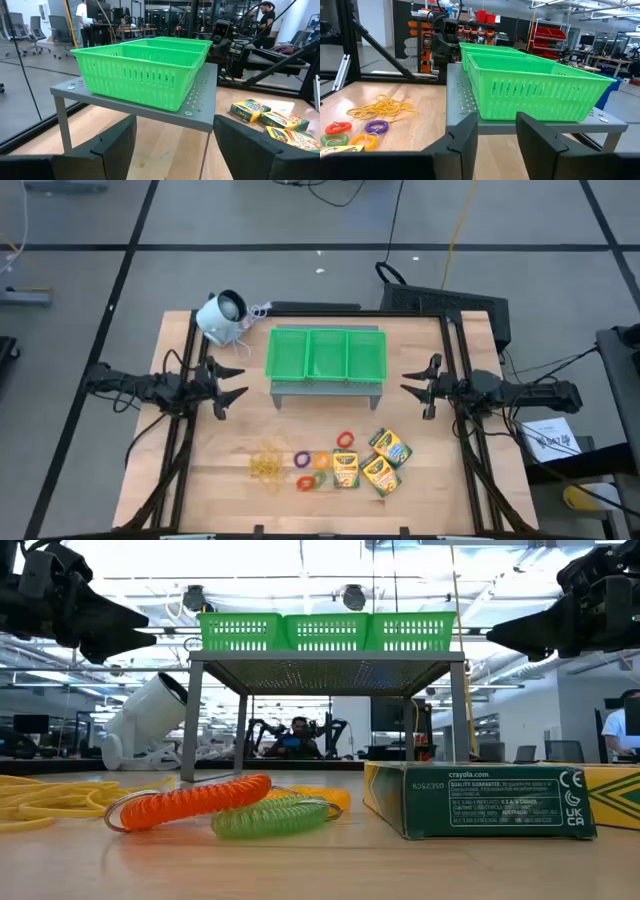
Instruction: Pick & Place Office Desk Supplies
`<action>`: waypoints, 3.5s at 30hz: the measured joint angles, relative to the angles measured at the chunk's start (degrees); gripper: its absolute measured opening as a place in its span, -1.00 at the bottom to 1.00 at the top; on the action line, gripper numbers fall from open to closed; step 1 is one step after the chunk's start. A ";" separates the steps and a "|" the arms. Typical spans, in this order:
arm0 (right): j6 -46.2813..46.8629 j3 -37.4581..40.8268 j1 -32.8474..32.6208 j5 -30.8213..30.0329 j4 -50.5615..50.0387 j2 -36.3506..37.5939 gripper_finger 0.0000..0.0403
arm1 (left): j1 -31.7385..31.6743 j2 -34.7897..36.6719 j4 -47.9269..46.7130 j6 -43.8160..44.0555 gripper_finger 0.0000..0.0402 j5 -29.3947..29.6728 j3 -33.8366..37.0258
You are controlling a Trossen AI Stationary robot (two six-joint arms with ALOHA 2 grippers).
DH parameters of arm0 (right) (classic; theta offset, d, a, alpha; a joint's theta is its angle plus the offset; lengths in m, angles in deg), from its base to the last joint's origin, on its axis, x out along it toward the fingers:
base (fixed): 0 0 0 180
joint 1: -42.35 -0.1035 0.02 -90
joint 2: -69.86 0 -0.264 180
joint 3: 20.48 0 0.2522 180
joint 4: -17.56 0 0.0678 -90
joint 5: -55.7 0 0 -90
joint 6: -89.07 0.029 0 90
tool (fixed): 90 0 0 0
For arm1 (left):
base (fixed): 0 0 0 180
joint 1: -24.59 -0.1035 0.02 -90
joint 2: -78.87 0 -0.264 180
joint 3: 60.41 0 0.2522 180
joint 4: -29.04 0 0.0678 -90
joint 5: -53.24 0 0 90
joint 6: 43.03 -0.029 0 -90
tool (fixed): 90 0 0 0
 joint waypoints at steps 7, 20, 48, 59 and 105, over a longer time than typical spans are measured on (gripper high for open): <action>-0.01 0.00 0.00 0.00 0.00 0.00 -0.38 | 0.02 0.02 0.00 0.00 0.35 0.02 0.02; -0.01 -0.02 0.00 0.01 0.00 0.00 -0.38 | 0.02 0.01 0.00 0.00 0.35 0.00 0.00; 0.00 0.00 0.00 0.02 0.00 -0.02 -0.38 | 0.00 0.02 0.00 0.00 0.35 0.02 0.00; -0.01 -0.02 0.00 0.00 0.00 0.00 -0.38 | 0.01 0.01 0.00 0.00 0.35 0.01 0.01; 34.37 -0.01 0.02 2.53 2.16 -0.07 -0.38 | 0.01 0.02 0.00 0.00 0.35 0.01 0.02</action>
